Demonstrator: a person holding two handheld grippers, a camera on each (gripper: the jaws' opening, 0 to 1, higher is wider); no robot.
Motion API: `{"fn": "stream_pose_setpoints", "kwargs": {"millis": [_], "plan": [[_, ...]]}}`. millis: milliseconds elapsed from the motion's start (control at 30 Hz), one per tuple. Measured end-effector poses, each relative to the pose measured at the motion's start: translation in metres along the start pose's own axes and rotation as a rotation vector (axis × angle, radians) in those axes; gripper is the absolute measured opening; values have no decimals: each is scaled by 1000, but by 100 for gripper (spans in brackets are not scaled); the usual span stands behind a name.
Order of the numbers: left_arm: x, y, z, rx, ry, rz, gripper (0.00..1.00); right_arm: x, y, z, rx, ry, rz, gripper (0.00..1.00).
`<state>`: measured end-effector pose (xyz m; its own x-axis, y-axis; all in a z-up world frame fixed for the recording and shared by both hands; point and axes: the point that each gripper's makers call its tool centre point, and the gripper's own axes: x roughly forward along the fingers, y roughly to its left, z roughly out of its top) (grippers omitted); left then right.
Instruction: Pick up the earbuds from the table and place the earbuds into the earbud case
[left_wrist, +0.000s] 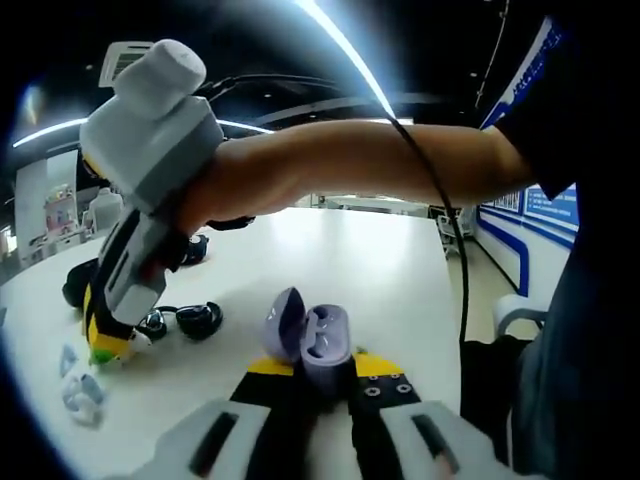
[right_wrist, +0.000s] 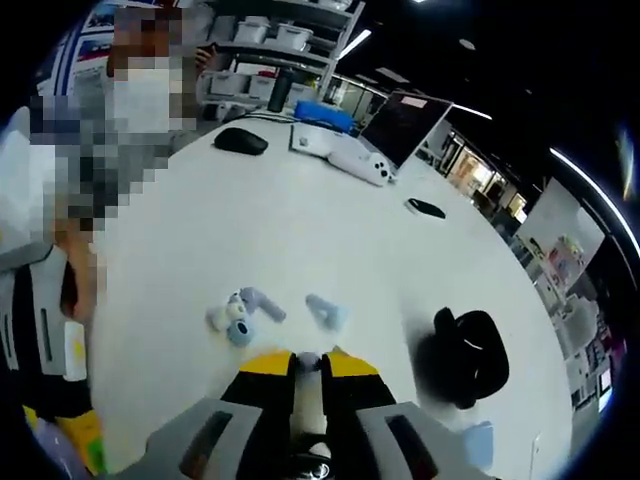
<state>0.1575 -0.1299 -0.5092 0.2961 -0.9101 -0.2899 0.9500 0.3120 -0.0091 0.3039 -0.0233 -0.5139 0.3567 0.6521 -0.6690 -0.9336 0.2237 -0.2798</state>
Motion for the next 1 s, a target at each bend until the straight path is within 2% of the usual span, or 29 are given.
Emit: {"fn": "stream_pose_setpoints", "kwargs": {"millis": [300,567,1000], "plan": [[0,0,0,0,0,-1,19,-12,3,2,13,-18,-2,10],[2,0,0,0,1,-2,19,-48,8,2,104,-68,2,10],[4,0,0,1,5,-2,19,-116,19,1,173,-148,-35,10]]}}
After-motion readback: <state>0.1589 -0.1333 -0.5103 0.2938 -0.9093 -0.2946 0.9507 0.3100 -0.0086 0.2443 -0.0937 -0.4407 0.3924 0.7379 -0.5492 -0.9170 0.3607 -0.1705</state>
